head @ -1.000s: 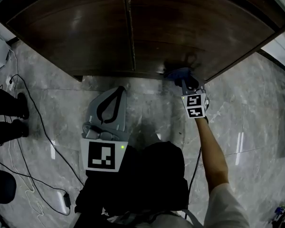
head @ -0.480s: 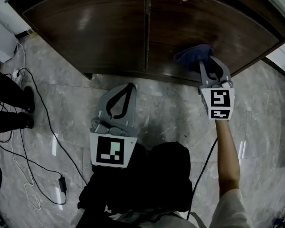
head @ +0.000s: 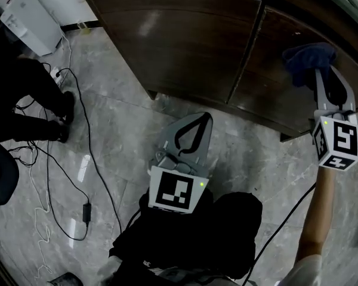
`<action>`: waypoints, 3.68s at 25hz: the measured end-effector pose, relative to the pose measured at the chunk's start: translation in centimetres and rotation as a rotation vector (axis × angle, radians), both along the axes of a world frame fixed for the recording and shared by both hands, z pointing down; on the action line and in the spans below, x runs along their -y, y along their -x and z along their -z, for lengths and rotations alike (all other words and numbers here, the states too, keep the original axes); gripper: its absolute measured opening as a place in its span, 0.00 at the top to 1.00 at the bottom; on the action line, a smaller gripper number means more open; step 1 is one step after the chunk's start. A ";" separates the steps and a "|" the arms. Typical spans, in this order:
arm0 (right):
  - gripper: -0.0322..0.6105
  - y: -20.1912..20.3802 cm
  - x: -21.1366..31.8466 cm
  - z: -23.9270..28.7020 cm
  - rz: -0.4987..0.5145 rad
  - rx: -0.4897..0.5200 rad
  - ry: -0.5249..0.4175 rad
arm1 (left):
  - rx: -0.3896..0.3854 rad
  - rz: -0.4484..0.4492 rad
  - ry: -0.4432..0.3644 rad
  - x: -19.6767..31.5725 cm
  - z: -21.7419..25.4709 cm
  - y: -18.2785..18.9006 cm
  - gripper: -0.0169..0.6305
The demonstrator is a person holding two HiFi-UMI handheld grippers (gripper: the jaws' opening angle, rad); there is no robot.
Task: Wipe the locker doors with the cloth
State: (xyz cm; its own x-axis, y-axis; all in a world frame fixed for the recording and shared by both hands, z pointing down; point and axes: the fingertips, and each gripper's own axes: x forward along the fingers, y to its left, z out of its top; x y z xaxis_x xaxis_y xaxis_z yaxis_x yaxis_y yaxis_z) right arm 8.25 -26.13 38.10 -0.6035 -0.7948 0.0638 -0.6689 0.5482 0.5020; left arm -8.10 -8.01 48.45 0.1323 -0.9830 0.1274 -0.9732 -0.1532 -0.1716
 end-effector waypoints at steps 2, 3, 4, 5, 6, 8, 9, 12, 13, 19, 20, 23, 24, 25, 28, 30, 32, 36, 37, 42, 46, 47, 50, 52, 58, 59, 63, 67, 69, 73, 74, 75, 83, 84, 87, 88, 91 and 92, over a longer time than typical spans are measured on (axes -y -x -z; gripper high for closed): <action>0.83 0.7 -0.2 1.9 0.007 0.024 -0.018 | -0.005 0.006 -0.014 -0.1 0.3 0.4 0.97; 0.83 1.0 -0.2 2.7 0.011 0.033 -0.029 | -0.004 0.009 -0.017 -0.1 0.4 0.6 0.97; 0.83 1.4 -0.3 3.5 0.014 0.041 -0.040 | -0.003 0.011 -0.017 -0.1 0.4 0.8 0.97; 0.83 1.7 -0.3 4.2 0.017 0.049 -0.049 | -0.003 0.014 -0.014 -0.1 0.4 0.9 0.97; 0.83 2.0 -0.3 4.7 0.018 0.059 -0.055 | -0.003 0.016 -0.011 -0.1 0.4 1.0 0.97; 0.83 2.2 -0.3 5.4 0.016 0.079 -0.070 | -0.005 0.019 -0.008 -0.1 0.3 1.1 0.97; 0.83 2.1 -0.3 5.4 0.013 0.087 -0.080 | -0.007 0.021 -0.007 -0.1 0.3 1.2 0.97; 0.83 2.2 -0.4 4.4 0.003 0.094 -0.092 | -0.015 0.032 -0.001 -0.1 -0.2 1.6 0.97; 0.83 2.3 -0.4 3.8 0.000 0.089 -0.090 | -0.020 0.039 0.000 -0.2 -0.3 1.8 0.97; 0.83 4.3 -0.9 -1.8 0.003 0.038 -0.060 | -0.023 0.090 0.023 -1.2 -1.4 3.9 0.97; 0.83 4.6 -0.9 -2.9 0.002 0.024 -0.053 | -0.021 0.095 0.027 -1.3 -1.4 4.2 0.97; 0.83 5.1 -1.2 -7.2 -0.001 -0.014 -0.010 | -0.025 0.108 0.034 -1.6 -1.8 4.9 0.97; 0.83 5.3 -1.3 -8.9 0.002 -0.028 0.007 | -0.028 0.114 0.036 -1.8 -1.9 5.2 0.97; 0.83 5.6 -1.3 -10.6 0.007 -0.047 0.022 | -0.029 0.121 0.039 -1.9 -2.1 5.4 0.97; 0.83 6.3 -1.5 -16.5 0.015 -0.116 0.074 | -0.028 0.132 0.047 -2.2 -2.6 6.0 0.97; 0.83 6.7 -1.6 -20.6 0.011 -0.157 0.127 | -0.029 0.138 0.051 -2.4 -2.8 6.3 0.97; 0.83 7.2 -1.9 -24.2 0.013 -0.206 0.153 | -0.029 0.144 0.056 -2.6 -2.9 6.6 0.97; 0.83 8.4 -2.2 -30.0 0.021 -0.286 0.221 | -0.029 0.156 0.058 -3.0 -3.1 7.1 0.97; 0.83 8.6 -2.3 -31.5 0.023 -0.303 0.248 | -0.028 0.158 0.058 -3.1 -3.2 7.2 0.97; 0.83 9.4 -2.6 -37.6 0.026 -0.366 0.368 | -0.036 0.172 0.065 -3.6 -3.5 7.9 0.97; 0.83 9.9 -2.7 -38.0 0.028 -0.382 0.401 | -0.032 0.180 0.069 -3.9 -3.7 8.3 0.97; 0.83 9.9 -2.6 -37.3 0.028 -0.380 0.397 | -0.031 0.180 0.068 -3.9 -3.7 8.3 0.97; 0.83 10.3 -2.5 -33.5 0.032 -0.358 0.339 | -0.038 0.178 0.065 -3.9 -3.6 8.3 0.97; 0.83 11.0 -2.6 -30.1 0.040 -0.331 0.292 | -0.045 0.179 0.058 -3.9 -3.4 8.4 0.97; 0.83 12.8 -3.0 -18.5 0.073 -0.239 0.166 | -0.043 0.189 0.027 -4.2 -3.1 8.9 0.97; 0.83 13.1 -3.1 -16.5 0.082 -0.222 0.148 | -0.046 0.188 0.027 -4.2 -3.1 8.9 0.97; 0.83 13.9 -3.1 -9.3 0.112 -0.168 0.080 | -0.067 0.179 0.042 -4.2 -3.0 8.5 0.97; 0.83 15.0 -3.1 -3.3 0.128 -0.119 0.026 | -0.056 0.183 0.018 -4.0 -2.6 8.7 0.97; 0.83 15.5 -3.1 -0.8 0.132 -0.096 0.009 | -0.057 0.180 0.017 -3.9 -2.2 8.6 0.97; 0.83 16.5 -3.4 3.4 0.132 -0.066 -0.054 | -0.056 0.183 0.003 -4.1 -1.4 8.7 0.97; 0.83 16.8 -3.4 4.2 0.132 -0.054 -0.060 | -0.055 0.187 0.002 -4.2 -1.4 8.9 0.97; 0.83 17.1 -3.4 4.7 0.132 -0.043 -0.060 | -0.055 0.190 0.005 -4.3 -1.5 9.0 0.97; 0.83 19.1 -3.6 -0.9 0.134 -0.089 -0.024 | -0.058 0.213 0.021 -4.8 -2.9 10.2 0.97; 0.83 19.5 -3.7 -2.2 0.133 -0.107 -0.021 | -0.060 0.214 0.023 -4.8 -3.0 10.4 0.97; 0.83 20.1 -3.9 -6.3 0.120 -0.151 -0.006 | -0.064 0.222 0.032 -5.0 -3.5 10.8 0.97; 0.83 20.3 -4.0 -7.7 0.117 -0.165 0.002 | -0.064 0.227 0.034 -5.1 -3.8 11.0 0.97; 0.83 21.2 -4.2 -11.6 0.130 -0.202 0.039 | -0.068 0.236 0.042 -5.3 -4.4 11.5 0.97; 0.83 21.6 -4.3 -13.0 0.135 -0.217 0.051 | -0.069 0.239 0.045 -5.4 -4.6 11.6 0.97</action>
State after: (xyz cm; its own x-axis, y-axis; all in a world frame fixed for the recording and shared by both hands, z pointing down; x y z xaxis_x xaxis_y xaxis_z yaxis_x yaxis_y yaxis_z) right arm -13.35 -21.80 51.10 -0.6719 -0.7005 0.2407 -0.4678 0.6533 0.5953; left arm -19.71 -2.65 53.05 -0.0932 -0.9810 0.1701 -0.9919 0.0766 -0.1018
